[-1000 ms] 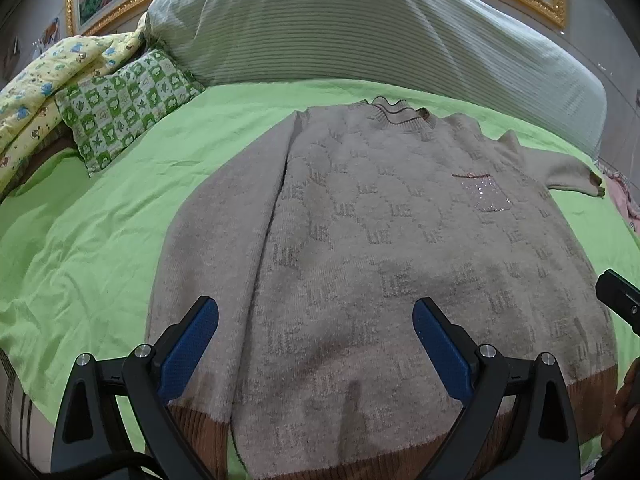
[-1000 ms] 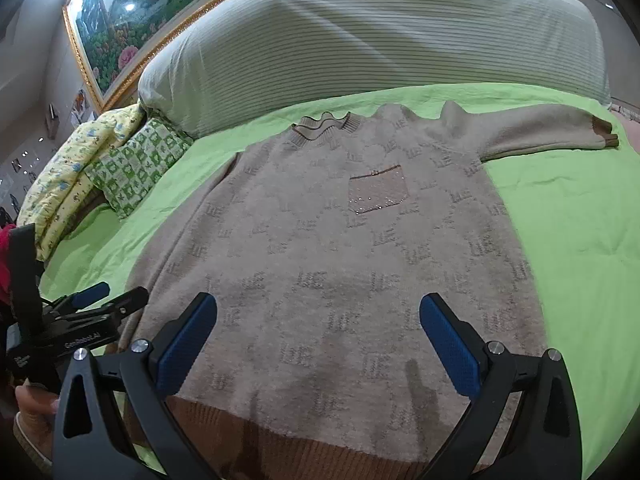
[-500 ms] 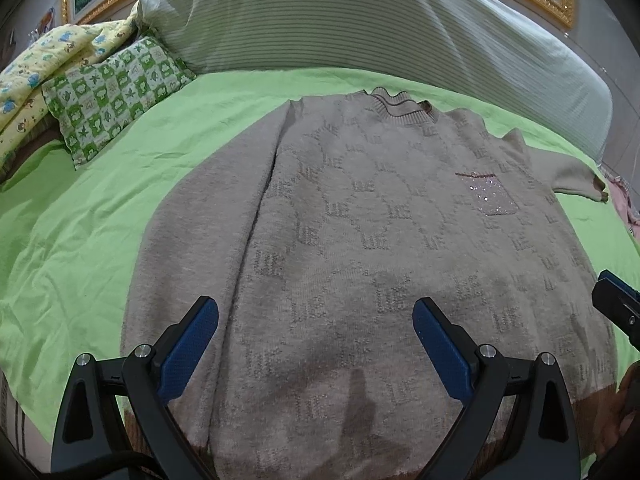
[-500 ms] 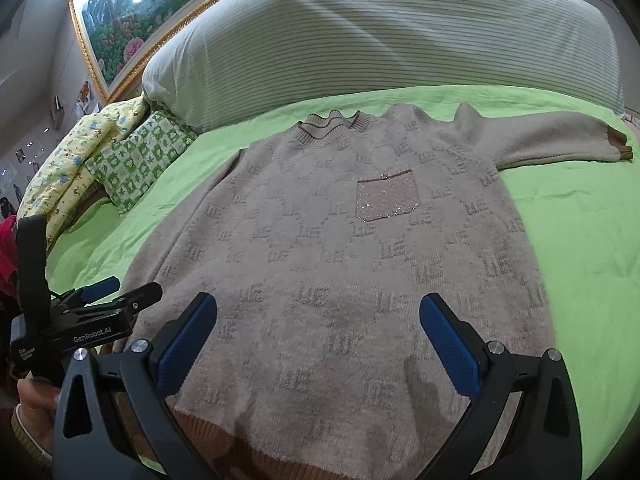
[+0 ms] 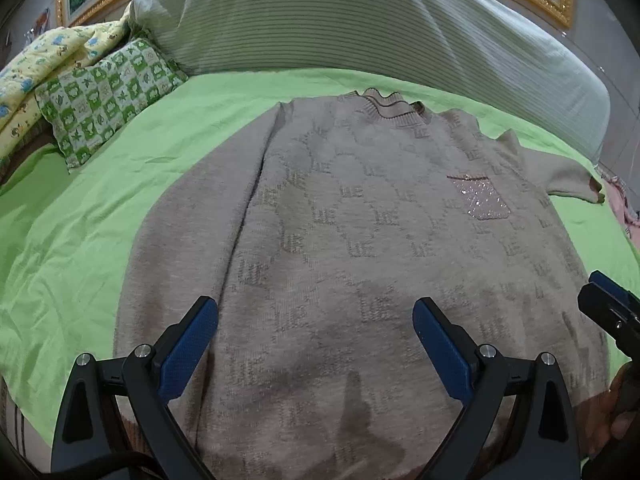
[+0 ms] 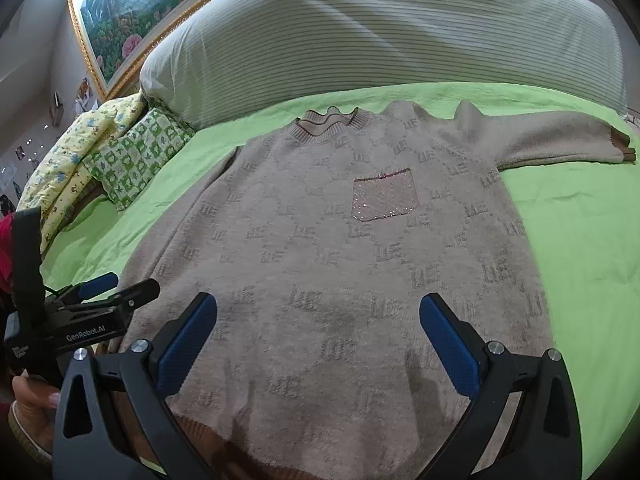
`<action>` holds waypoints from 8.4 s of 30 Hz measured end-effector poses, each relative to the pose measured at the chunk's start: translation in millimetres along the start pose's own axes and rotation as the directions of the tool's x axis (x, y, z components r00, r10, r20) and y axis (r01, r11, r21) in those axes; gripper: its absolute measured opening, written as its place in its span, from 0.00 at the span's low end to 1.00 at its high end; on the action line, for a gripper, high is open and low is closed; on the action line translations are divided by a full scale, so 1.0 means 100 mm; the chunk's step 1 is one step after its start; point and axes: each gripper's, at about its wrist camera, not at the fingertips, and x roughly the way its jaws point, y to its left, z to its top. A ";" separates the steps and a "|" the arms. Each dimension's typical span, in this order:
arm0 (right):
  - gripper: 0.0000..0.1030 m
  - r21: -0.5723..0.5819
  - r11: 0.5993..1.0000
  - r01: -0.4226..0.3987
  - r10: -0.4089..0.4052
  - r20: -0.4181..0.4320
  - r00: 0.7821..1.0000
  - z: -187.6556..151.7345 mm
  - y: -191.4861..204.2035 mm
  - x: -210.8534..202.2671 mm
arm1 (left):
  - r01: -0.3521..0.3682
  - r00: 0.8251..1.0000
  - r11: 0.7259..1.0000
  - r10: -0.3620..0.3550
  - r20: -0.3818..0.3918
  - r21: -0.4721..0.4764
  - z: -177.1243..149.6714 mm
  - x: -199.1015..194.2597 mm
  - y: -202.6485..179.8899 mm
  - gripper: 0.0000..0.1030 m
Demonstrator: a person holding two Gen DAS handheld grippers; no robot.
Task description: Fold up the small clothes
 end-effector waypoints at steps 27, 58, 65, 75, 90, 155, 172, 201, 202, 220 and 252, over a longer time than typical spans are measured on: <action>0.98 -0.008 0.999 0.045 -0.046 -0.037 0.998 0.50 0.06 -0.27 | -0.025 0.997 0.998 0.030 -0.070 0.063 0.49 -0.17 -0.37 0.95; 0.98 0.203 0.972 0.121 -0.116 -0.037 0.993 0.76 -0.84 -0.21 | 0.039 0.993 0.990 -0.024 -0.117 0.133 0.98 0.35 -0.84 0.95; 0.98 0.344 0.919 0.194 -0.208 0.005 0.978 1.11 -1.85 -0.27 | 0.068 0.990 0.993 -0.055 -0.132 0.095 1.32 0.65 -1.05 0.95; 0.74 0.589 0.732 0.342 -0.389 -0.051 0.920 1.40 -3.91 -0.04 | 0.018 0.987 0.997 -0.005 -0.161 0.082 1.57 1.40 -1.29 0.95; 0.08 0.640 0.732 0.233 -0.366 0.081 0.927 2.00 -4.43 0.06 | -0.075 0.955 0.997 0.075 -0.287 0.012 1.57 2.29 -0.90 0.94; 0.07 0.132 0.940 0.314 -0.291 -0.166 0.942 2.34 -1.96 1.50 | 0.064 0.990 0.991 -0.077 -0.118 -0.115 1.65 1.96 0.34 0.07; 0.39 0.142 0.990 0.008 0.002 -0.068 0.998 1.78 -0.80 0.78 | 0.027 0.967 0.982 -0.073 -0.245 -0.186 1.00 1.05 1.30 0.52; 0.39 0.235 0.972 -0.025 0.069 -0.181 0.981 0.94 -0.30 0.46 | 0.231 0.868 0.948 -0.302 -0.393 -0.218 0.24 -0.06 1.27 0.02; 0.39 0.241 0.970 -0.024 0.069 -0.178 0.982 0.93 -0.32 0.45 | 0.267 0.871 0.939 -0.331 -0.363 -0.215 0.37 -0.12 1.18 0.02; 0.39 0.400 0.913 0.079 -0.026 -0.137 0.990 0.87 -1.06 0.19 | 0.469 0.857 0.883 -0.452 -0.248 0.012 1.65 0.52 -0.75 0.48; 0.06 0.123 0.963 -0.242 0.239 0.036 0.970 2.67 -0.17 0.28 | -0.295 0.940 0.955 0.293 -0.176 0.018 1.32 1.85 0.84 0.57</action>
